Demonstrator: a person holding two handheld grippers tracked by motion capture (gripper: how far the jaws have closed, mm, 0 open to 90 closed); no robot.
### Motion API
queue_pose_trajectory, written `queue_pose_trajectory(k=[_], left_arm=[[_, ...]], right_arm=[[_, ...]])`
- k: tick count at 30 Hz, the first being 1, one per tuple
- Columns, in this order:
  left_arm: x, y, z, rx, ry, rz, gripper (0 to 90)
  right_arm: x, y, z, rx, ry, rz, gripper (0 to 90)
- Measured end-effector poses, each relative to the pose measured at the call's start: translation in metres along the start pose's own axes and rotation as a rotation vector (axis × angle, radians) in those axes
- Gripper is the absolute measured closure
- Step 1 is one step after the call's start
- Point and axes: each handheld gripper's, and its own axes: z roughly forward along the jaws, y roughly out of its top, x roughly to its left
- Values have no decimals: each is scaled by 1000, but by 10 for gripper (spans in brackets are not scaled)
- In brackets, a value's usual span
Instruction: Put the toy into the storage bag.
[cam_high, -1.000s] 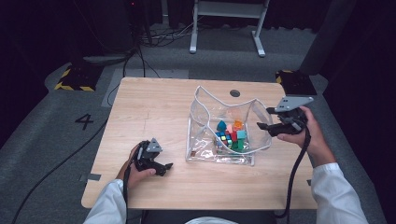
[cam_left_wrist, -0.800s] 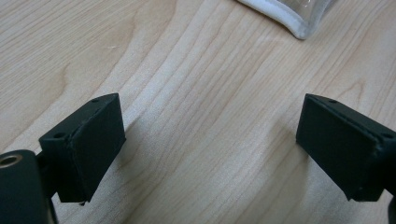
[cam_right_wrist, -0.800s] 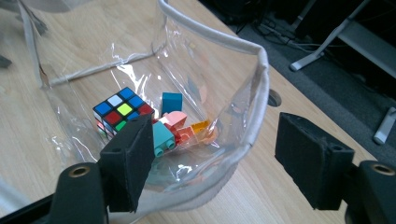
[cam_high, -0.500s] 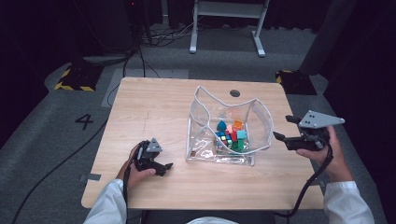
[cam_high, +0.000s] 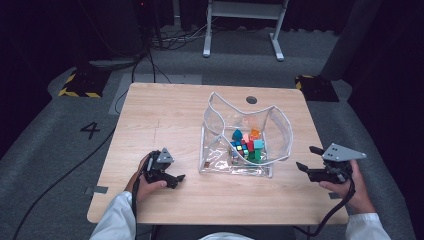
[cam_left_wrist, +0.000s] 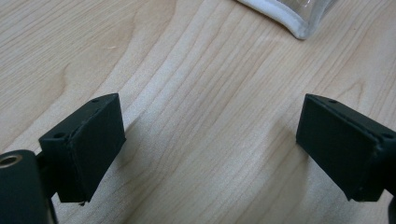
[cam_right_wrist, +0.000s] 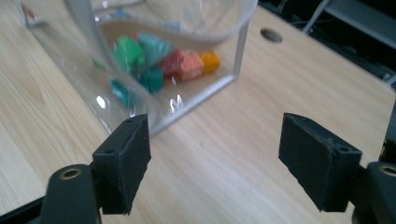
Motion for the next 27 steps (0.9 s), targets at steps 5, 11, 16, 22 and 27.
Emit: queue_pose_trajectory(k=[5,11,16,22,27], left_arm=[[0,0,0,1,-1,0,81],[0,0,0,0,-1,0,81],[0,0,0,0,1,0,81],[-1,0,0,3,-5,-11,82],[-1,0,0,3,-3,-10,82]], right_arm=[[8,-28,15,48,45,7,229],[19,-57,31,124,81,17,215],[25,-83,39,144,113,84,201],[21,-99,29,107,94,181,199],[20,-103,23,113,69,208,190]])
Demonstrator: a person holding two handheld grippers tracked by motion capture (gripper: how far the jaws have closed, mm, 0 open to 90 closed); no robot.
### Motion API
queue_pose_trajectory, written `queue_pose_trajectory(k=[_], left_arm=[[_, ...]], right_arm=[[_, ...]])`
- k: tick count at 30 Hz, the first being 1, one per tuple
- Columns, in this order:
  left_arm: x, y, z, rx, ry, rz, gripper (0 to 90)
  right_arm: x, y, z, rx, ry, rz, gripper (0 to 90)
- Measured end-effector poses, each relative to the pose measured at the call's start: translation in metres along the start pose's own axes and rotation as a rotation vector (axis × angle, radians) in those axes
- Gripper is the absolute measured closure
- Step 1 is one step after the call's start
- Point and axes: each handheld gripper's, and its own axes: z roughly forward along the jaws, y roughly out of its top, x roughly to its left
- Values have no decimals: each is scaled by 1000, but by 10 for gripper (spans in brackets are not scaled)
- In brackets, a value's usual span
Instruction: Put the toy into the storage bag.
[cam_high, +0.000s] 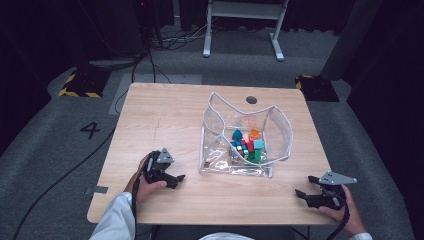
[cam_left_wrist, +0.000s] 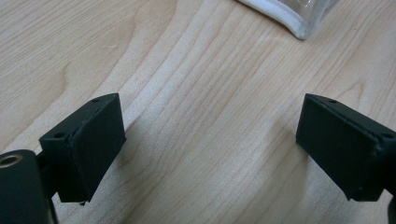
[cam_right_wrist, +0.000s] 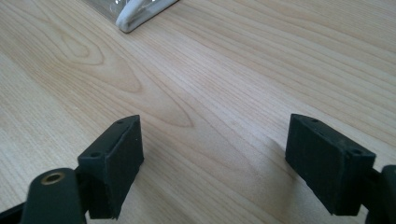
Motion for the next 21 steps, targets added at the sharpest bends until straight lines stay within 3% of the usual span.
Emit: queue_pose_trajectory(k=[21], left_arm=[[1,1,0,-2,4,10,78]], right_arm=[[0,0,1,0,-3,8,170]])
